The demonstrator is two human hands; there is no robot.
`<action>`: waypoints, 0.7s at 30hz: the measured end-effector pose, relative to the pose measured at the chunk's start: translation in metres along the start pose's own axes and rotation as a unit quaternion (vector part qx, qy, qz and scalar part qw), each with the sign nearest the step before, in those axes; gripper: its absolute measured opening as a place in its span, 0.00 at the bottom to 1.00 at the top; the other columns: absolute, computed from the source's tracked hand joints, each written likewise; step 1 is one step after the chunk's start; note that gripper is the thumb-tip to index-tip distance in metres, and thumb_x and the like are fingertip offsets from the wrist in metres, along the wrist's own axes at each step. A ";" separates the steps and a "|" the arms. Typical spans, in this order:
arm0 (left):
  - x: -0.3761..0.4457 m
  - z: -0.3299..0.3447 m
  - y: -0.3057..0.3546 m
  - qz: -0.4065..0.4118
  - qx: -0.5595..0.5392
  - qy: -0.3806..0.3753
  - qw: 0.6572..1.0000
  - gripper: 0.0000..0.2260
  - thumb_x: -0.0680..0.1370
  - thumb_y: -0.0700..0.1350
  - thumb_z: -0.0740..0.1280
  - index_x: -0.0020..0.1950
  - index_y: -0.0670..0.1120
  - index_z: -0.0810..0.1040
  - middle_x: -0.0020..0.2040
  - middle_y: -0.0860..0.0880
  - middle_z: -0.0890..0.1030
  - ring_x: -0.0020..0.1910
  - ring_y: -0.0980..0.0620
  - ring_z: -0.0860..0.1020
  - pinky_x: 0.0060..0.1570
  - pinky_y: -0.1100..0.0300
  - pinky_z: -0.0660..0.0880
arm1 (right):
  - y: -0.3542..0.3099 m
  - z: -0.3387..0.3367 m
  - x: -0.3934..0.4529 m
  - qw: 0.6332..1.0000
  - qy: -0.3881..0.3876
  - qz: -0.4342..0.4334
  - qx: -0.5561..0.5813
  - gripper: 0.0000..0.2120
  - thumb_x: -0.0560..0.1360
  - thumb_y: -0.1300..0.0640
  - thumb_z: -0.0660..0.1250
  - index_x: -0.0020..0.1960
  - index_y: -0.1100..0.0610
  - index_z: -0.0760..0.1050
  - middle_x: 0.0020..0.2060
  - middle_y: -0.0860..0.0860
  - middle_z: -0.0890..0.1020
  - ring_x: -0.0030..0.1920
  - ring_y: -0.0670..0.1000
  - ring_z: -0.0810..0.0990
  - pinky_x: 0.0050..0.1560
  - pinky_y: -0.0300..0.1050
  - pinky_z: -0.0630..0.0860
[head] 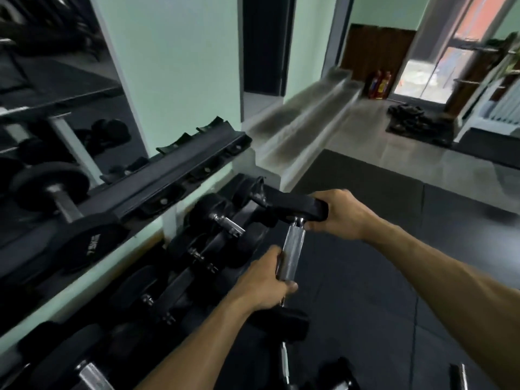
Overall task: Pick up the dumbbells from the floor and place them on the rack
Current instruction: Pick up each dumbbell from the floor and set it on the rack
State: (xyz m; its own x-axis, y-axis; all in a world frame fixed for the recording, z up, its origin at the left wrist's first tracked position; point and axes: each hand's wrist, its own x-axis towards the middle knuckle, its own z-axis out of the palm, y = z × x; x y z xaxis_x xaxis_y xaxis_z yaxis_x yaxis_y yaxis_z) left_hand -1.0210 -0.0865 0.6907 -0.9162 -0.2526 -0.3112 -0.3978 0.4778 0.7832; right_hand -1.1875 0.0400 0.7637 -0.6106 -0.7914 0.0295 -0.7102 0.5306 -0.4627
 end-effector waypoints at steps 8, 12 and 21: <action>0.086 -0.081 -0.024 -0.072 -0.021 0.075 0.994 0.27 0.70 0.51 0.75 0.63 0.57 0.67 0.58 0.55 0.76 0.56 0.52 0.76 0.61 0.50 0.73 | -0.012 0.011 0.159 0.995 -0.054 -0.085 0.016 0.11 0.66 0.55 0.77 0.41 0.47 0.75 0.32 0.44 0.78 0.35 0.44 0.77 0.35 0.38 0.71; 0.124 -0.129 -0.053 -0.099 -0.029 0.112 0.988 0.25 0.68 0.49 0.77 0.60 0.55 0.67 0.51 0.54 0.78 0.50 0.54 0.78 0.56 0.52 0.76 | -0.033 0.033 0.236 0.988 -0.085 -0.124 0.023 0.12 0.66 0.56 0.77 0.40 0.45 0.74 0.32 0.43 0.78 0.35 0.42 0.77 0.38 0.36 0.70; 0.188 -0.252 -0.126 -0.152 -0.089 0.180 0.968 0.23 0.70 0.48 0.77 0.58 0.53 0.67 0.50 0.56 0.76 0.47 0.57 0.76 0.44 0.63 0.73 | -0.117 0.093 0.418 0.966 -0.158 -0.205 0.002 0.12 0.67 0.58 0.76 0.49 0.57 0.80 0.37 0.50 0.82 0.38 0.49 0.80 0.40 0.45 0.77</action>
State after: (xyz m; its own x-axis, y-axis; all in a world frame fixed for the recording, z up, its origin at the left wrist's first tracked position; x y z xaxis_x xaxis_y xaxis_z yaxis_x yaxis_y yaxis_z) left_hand -1.1312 -0.4061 0.6694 -0.6688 -0.6511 -0.3589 -0.6018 0.1906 0.7755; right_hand -1.3271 -0.3807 0.7477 -0.1405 -0.9883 -0.0595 -0.8676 0.1518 -0.4735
